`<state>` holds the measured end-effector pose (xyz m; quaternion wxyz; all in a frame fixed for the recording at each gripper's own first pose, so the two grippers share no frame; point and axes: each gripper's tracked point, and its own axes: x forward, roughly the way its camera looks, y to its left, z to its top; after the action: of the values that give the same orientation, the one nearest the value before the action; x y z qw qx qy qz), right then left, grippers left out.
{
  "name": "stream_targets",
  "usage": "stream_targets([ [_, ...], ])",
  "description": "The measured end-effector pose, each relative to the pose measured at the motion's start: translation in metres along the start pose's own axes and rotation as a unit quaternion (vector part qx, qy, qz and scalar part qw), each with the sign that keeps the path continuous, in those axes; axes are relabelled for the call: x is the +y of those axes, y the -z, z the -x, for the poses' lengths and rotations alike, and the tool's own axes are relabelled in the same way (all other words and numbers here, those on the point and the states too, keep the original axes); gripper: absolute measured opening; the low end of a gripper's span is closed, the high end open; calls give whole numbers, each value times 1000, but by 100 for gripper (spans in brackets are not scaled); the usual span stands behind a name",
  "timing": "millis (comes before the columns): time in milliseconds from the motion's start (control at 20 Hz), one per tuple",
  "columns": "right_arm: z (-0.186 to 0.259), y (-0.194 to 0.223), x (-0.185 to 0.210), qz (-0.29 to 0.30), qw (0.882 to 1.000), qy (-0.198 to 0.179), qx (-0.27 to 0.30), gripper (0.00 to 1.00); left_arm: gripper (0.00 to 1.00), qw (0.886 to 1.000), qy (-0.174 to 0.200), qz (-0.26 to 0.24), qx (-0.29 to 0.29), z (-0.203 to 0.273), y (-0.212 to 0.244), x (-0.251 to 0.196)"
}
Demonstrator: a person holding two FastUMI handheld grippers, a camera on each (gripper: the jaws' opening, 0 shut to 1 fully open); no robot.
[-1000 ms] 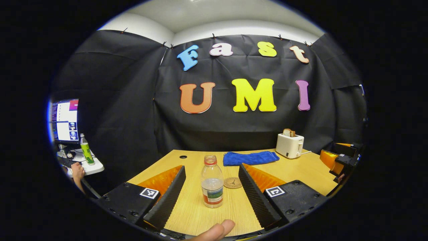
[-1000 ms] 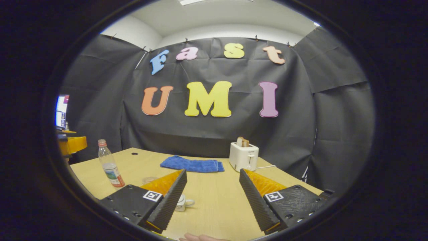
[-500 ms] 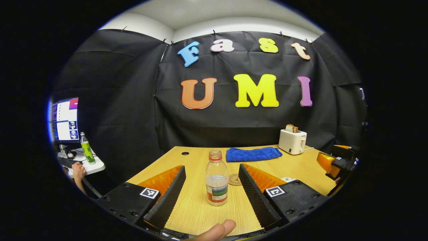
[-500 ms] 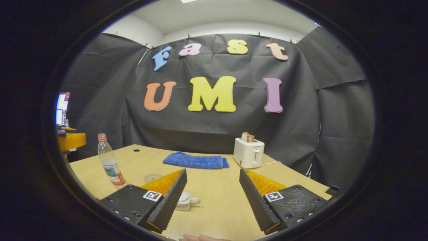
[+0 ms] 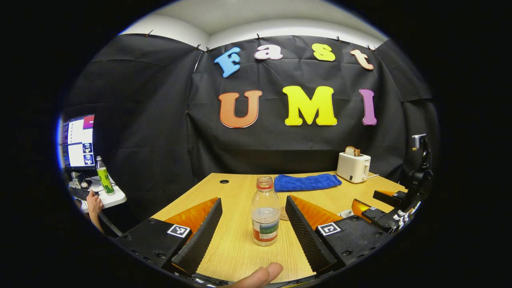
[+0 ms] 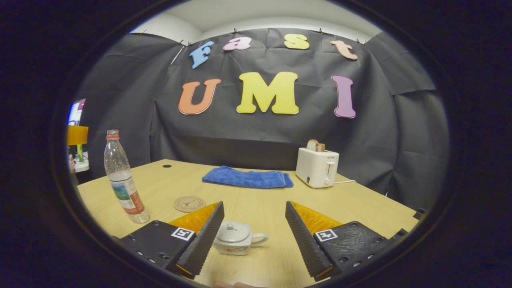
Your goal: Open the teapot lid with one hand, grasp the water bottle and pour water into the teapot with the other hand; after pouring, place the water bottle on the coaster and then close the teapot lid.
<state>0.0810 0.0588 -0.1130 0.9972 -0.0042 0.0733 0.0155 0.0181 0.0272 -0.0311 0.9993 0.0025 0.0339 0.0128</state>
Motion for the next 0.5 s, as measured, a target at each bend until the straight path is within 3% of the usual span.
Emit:
stream_targets([
  [50, -4, 3, 6, -5, 1000, -4, 7, 96, 99, 1000, -12, 3, -1, 0, 0, 6],
  [150, -13, 16, 13, -8, 1000, -9, 27, 75, 100, 1000, -25, 6, -6, -2, -1, 13],
  [350, -23, 25, 24, -11, 999, -20, 49, 61, 99, 1000, -23, 3, 1, -5, 3, 12],
  [500, -26, 26, 28, 2, 999, -20, 45, 29, 99, 1000, -11, 1, 4, -8, 6, 5],
])
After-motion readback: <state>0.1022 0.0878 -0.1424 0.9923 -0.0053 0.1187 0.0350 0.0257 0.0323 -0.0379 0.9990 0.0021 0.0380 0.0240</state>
